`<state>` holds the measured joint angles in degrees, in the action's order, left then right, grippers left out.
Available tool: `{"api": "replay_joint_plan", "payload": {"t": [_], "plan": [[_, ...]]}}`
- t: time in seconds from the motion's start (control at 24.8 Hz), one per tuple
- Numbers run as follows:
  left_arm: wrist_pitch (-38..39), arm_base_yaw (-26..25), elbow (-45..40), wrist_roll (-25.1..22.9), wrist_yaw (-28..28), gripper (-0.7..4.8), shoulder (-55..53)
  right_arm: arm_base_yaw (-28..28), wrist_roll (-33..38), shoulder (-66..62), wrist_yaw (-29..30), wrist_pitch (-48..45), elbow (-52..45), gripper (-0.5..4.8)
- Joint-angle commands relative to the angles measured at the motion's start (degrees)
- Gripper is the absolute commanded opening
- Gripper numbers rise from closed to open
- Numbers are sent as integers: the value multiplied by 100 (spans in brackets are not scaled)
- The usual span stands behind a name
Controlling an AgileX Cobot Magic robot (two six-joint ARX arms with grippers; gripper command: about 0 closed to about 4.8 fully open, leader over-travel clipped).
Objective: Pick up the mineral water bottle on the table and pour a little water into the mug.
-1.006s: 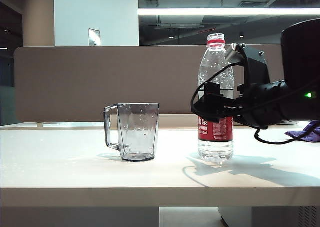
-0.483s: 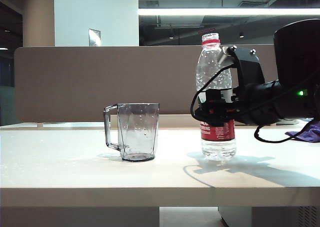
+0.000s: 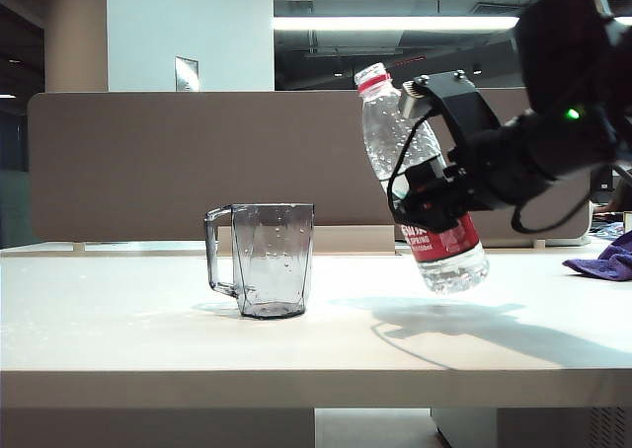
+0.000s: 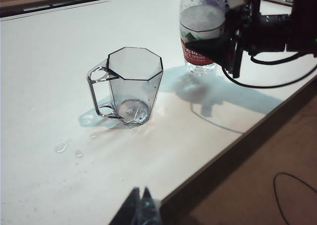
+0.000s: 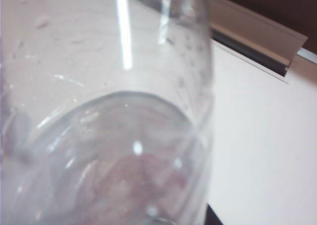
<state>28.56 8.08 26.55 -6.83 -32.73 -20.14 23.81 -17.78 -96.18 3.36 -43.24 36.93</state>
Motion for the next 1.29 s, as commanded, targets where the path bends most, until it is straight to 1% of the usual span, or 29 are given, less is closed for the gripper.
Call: {"api": "replay_joint_plan", "payload": {"t": [0.04, 0.12, 0.2, 0.32, 0.44, 0.56, 0.6, 0.93, 1.29], "plan": [[-33, -2, 17, -4, -2, -5, 0, 9, -389, 59, -238, 815, 621, 243], [-33, -2, 17, -4, -4, -5, 0, 11, -960, 59, -284, 1554, 1078, 243], [-33, -2, 17, -4, -2, -5, 0, 11, -1340, 59, -551, 2022, 1368, 243], [-33, -2, 17, -4, -2, -5, 0, 11, -1714, 59, -859, 2544, 1711, 243], [-33, -2, 17, -4, -2, -5, 0, 13, -2144, 59, -997, 2828, 1902, 243], [-33, -2, 17, -4, -2, -5, 0, 55, -2728, 61, -1165, 3084, 2020, 244], [-33, -2, 17, -4, -4, -5, 0, 122, -3112, 61, -1384, 3163, 2046, 243], [-33, -2, 17, -4, -2, -5, 0, 367, -4151, 63, -2017, 3191, 2046, 243], [-31, -2, 17, -4, -4, -5, 0, 592, -5064, 74, -2387, 3095, 2046, 243]]}}
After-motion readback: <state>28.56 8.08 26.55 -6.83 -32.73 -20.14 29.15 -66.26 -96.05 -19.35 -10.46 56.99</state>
